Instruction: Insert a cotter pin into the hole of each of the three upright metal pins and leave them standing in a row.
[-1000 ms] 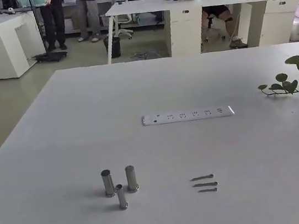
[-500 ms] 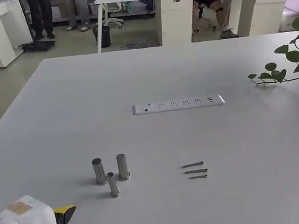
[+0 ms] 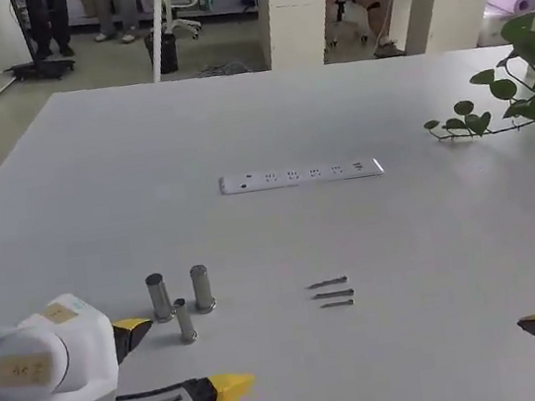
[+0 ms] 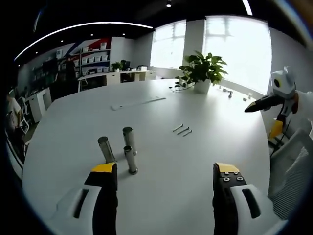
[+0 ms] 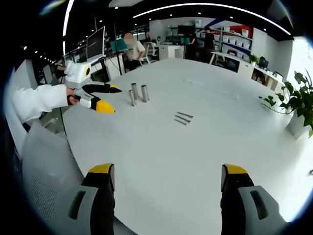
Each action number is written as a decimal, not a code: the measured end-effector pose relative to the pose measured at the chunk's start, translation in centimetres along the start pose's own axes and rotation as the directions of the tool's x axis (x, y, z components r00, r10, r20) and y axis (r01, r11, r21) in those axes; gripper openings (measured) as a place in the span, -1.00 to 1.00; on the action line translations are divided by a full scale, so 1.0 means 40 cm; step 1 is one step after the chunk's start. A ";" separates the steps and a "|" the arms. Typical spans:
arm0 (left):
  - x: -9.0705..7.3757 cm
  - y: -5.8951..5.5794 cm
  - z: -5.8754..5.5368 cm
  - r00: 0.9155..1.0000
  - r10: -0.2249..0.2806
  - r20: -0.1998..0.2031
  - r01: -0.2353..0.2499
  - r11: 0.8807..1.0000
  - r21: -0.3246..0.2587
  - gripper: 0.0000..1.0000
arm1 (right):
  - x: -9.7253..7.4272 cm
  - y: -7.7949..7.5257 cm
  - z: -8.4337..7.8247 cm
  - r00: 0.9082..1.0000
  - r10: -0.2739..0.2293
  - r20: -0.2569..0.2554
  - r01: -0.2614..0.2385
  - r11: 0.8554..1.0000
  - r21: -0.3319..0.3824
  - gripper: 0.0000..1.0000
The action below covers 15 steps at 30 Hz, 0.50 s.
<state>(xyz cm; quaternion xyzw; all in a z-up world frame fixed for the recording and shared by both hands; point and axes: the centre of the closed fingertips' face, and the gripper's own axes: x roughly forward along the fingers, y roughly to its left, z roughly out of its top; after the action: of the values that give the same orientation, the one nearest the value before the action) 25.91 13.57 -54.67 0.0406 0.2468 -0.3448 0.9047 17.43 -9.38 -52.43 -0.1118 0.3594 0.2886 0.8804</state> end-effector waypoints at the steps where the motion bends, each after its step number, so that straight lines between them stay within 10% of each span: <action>1: 0.003 0.005 0.000 1.000 0.001 -0.001 -0.001 1.000 0.001 0.57 | -0.001 0.002 0.000 1.000 0.001 0.000 -0.001 1.000 0.001 0.77; 15: 0.059 0.064 0.010 1.000 -0.003 -0.007 0.003 1.000 -0.008 0.12 | -0.001 0.012 -0.002 1.000 0.012 -0.001 -0.012 1.000 0.012 0.76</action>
<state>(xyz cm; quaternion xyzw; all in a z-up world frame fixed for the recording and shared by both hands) 29.24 13.99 -55.71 0.0376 0.2517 -0.3451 0.9034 17.07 -9.05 -52.46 -0.1043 0.3624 0.2918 0.8790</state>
